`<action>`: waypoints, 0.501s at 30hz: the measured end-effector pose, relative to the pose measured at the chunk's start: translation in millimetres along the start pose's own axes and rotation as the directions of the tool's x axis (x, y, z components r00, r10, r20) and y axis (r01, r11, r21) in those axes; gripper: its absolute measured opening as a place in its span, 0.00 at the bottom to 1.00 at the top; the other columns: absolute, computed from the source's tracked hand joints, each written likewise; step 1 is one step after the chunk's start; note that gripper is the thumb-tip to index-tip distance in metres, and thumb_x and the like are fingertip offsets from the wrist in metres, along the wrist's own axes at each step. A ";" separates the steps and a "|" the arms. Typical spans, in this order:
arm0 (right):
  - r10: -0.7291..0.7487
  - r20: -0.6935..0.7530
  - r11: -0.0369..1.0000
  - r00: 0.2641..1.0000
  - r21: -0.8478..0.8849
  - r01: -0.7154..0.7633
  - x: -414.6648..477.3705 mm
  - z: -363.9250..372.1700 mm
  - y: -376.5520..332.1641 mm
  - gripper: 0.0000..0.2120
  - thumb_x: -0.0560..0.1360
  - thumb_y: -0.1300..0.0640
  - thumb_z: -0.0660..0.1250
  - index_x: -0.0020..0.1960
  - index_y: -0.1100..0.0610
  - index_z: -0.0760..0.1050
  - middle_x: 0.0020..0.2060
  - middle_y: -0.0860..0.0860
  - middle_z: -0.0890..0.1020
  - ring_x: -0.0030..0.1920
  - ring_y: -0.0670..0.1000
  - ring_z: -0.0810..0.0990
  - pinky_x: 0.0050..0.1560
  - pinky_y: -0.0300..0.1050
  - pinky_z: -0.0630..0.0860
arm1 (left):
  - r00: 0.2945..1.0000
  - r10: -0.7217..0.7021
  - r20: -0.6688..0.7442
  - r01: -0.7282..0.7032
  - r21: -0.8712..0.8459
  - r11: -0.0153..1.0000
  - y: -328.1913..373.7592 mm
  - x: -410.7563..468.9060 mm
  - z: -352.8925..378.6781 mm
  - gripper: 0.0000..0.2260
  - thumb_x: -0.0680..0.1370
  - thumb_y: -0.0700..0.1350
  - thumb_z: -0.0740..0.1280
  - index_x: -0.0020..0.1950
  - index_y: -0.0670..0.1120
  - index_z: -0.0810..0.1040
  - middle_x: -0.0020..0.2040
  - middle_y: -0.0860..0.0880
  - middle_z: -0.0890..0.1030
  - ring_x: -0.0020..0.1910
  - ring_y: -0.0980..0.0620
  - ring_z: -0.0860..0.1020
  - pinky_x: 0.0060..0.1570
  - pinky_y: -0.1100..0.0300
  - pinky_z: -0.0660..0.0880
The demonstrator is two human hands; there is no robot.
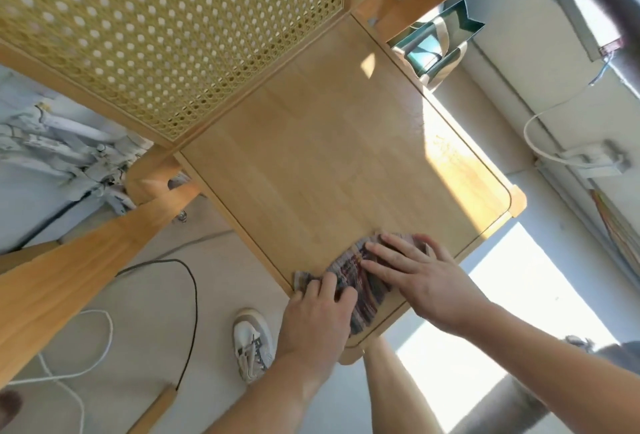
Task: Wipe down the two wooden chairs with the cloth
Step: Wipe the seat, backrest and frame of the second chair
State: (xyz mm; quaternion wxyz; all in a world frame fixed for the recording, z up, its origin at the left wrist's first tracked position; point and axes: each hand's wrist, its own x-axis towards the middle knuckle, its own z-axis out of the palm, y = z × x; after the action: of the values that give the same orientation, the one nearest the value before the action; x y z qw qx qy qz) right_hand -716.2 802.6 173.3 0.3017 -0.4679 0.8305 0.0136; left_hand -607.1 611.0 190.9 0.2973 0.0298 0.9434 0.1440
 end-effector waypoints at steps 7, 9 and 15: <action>-0.035 -0.090 0.999 0.995 -0.018 0.034 20.7 -3.5 16.6 0.25 0.80 0.49 0.54 0.77 0.45 0.58 0.76 0.45 0.61 0.77 0.50 0.58 0.69 0.59 0.56 | 0.990 0.122 -0.075 -0.113 0.121 0.986 -43.4 36.1 -21.1 0.20 0.63 0.52 0.76 0.49 0.49 0.73 0.41 0.46 0.72 0.31 0.46 0.74 0.25 0.55 0.65; 0.030 -0.109 1.000 0.994 0.013 -0.029 40.0 -12.5 15.5 0.26 0.80 0.47 0.51 0.78 0.46 0.57 0.76 0.46 0.61 0.76 0.51 0.58 0.70 0.61 0.57 | 0.984 0.089 -0.153 -0.057 0.205 0.977 -66.4 61.6 -41.7 0.17 0.65 0.48 0.75 0.50 0.48 0.75 0.40 0.45 0.71 0.30 0.45 0.72 0.25 0.56 0.62; 0.114 -0.182 0.992 0.977 -0.034 -0.122 123.0 -59.9 40.4 0.29 0.78 0.43 0.46 0.79 0.48 0.53 0.77 0.48 0.58 0.77 0.51 0.56 0.71 0.61 0.54 | 0.872 -0.381 -0.307 0.379 -0.069 0.923 -74.1 122.5 -80.6 0.10 0.79 0.47 0.58 0.61 0.51 0.69 0.55 0.45 0.69 0.47 0.42 0.73 0.37 0.53 0.63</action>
State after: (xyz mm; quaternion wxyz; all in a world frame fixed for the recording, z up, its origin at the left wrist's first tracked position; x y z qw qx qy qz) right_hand -823.9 712.5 148.6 0.2136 -0.4240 0.8801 0.0081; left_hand -751.5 537.0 164.8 0.1655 -0.1806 0.9655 0.0889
